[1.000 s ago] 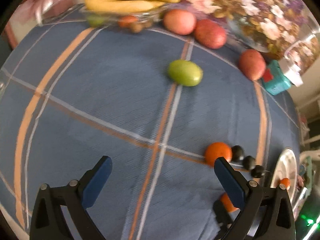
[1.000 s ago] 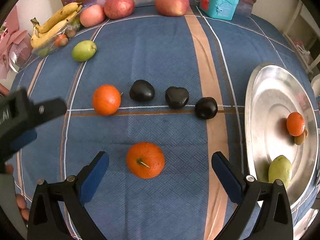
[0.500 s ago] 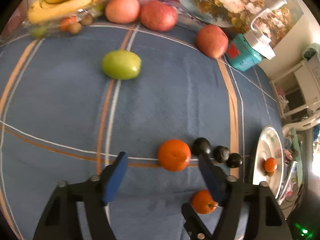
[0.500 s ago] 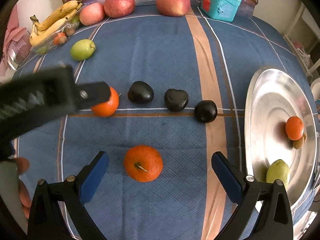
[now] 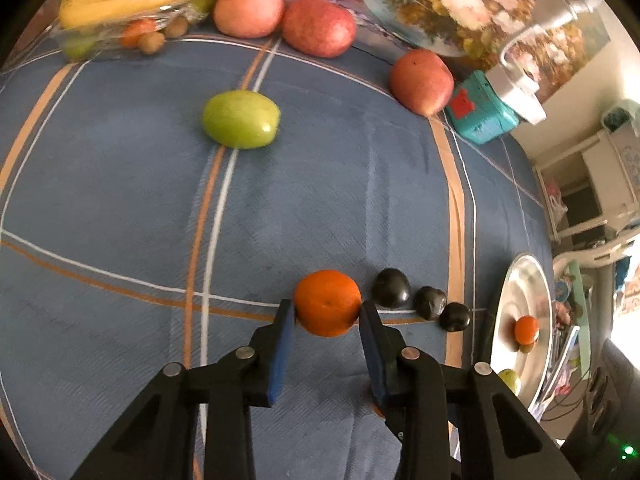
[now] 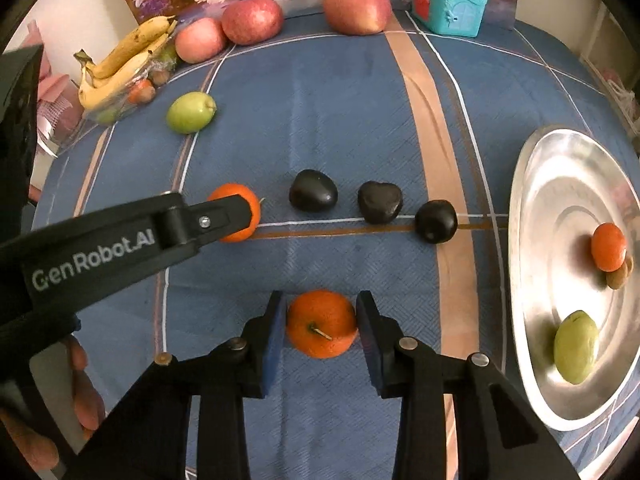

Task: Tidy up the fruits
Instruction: 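Grasp a tangerine with the left tool while the right tool grasps another tangerine, then carry both tangerines into the steel plate and open both tools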

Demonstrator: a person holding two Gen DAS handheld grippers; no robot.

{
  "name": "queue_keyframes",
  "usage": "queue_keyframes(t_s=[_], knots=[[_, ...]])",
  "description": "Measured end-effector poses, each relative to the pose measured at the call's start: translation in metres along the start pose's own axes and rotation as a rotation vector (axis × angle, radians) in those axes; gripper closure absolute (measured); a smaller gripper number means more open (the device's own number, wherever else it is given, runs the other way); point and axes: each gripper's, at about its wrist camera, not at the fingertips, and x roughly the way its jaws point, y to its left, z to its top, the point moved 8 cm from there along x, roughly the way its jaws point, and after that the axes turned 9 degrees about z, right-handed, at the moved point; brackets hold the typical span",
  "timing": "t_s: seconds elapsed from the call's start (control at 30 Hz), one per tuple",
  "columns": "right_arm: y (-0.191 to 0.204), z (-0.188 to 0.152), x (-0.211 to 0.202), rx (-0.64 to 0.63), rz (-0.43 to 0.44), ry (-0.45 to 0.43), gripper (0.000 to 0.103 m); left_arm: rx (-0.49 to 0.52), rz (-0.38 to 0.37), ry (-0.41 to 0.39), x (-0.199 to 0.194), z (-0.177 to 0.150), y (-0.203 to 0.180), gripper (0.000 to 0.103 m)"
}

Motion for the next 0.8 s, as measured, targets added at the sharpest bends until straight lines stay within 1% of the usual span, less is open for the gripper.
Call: queue_keyframes(t_s=[0.1, 0.2, 0.37, 0.53, 0.63, 0.8], knots=[[0.006, 0.007, -0.013, -0.001, 0.024, -0.035, 0.067, -0.038, 0.008, -0.015, -0.01, 0.003, 0.007, 0.068], [0.008, 0.013, -0.029, -0.025, 0.0, -0.08, 0.067, -0.054, 0.02, -0.038, -0.02, 0.007, 0.011, 0.068], [0.003, 0.016, -0.045, -0.036, -0.036, -0.115, 0.067, -0.078, 0.023, -0.072, -0.035, 0.01, 0.017, 0.068], [-0.005, 0.018, -0.052, -0.028, -0.048, -0.121, 0.067, -0.069, 0.026, -0.09, -0.044, 0.01, 0.017, 0.068], [-0.011, 0.019, -0.059, -0.017, -0.052, -0.128, 0.067, -0.059, 0.027, -0.096, -0.046, 0.011, 0.009, 0.068], [-0.04, 0.029, -0.079, 0.033, -0.103, -0.164, 0.067, -0.035, 0.007, -0.107, -0.052, 0.01, -0.006, 0.068]])
